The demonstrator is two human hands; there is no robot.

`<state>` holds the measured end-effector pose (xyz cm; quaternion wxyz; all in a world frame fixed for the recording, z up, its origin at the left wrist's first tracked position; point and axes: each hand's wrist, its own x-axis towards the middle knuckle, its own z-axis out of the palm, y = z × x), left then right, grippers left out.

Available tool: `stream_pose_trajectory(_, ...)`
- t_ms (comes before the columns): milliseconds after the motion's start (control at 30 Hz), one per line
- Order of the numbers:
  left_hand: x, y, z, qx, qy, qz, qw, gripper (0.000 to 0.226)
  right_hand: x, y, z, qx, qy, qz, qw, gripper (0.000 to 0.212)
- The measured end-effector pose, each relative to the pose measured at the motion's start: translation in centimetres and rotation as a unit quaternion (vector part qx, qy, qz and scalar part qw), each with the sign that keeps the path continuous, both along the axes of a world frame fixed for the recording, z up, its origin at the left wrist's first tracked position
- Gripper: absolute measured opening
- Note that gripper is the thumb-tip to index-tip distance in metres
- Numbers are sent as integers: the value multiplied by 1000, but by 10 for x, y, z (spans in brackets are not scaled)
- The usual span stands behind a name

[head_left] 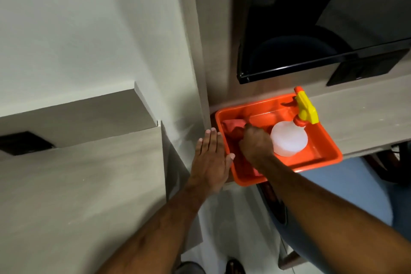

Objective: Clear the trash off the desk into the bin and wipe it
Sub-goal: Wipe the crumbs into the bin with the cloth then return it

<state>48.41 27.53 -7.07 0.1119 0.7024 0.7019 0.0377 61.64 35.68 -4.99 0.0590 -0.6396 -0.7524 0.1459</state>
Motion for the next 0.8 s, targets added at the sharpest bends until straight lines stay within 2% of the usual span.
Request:
stream_pose_trajectory(33,-3,-9,7,13,-3,11,1000,75,0,-10,9,25,25,-27,999,30)
stream_pose_trajectory(100,-16,-40,22,52,-18,37,998,76,-4,-46,24,95,130,-63,985,31)
stream_pose_trajectory(200,-41,-110,38,95,-41,54,993,77,-10,-127,37,193,274,-94,937,25)
stream_pose_trajectory(333,-77,-245,25,102,-60,93,989,74,-29,-261,11,104,393,-101,908,45)
stream_pose_trajectory(433,-104,-365,-12,125,-91,139,978,70,-43,-359,-49,47,392,-125,910,46)
stream_pose_trajectory(500,-121,-436,-46,155,-105,210,960,72,-47,-410,-100,3,387,-177,905,41)
stream_pose_trajectory(567,-133,-499,-89,143,-103,296,939,74,-51,-454,-155,-34,376,-208,902,37)
stream_pose_trajectory(700,-129,-558,-194,31,-113,394,912,83,-59,-495,-262,-106,326,-210,916,28)
stream_pose_trajectory(800,-120,-557,-279,-92,-165,430,883,82,-64,-493,-339,-145,266,-213,929,17)
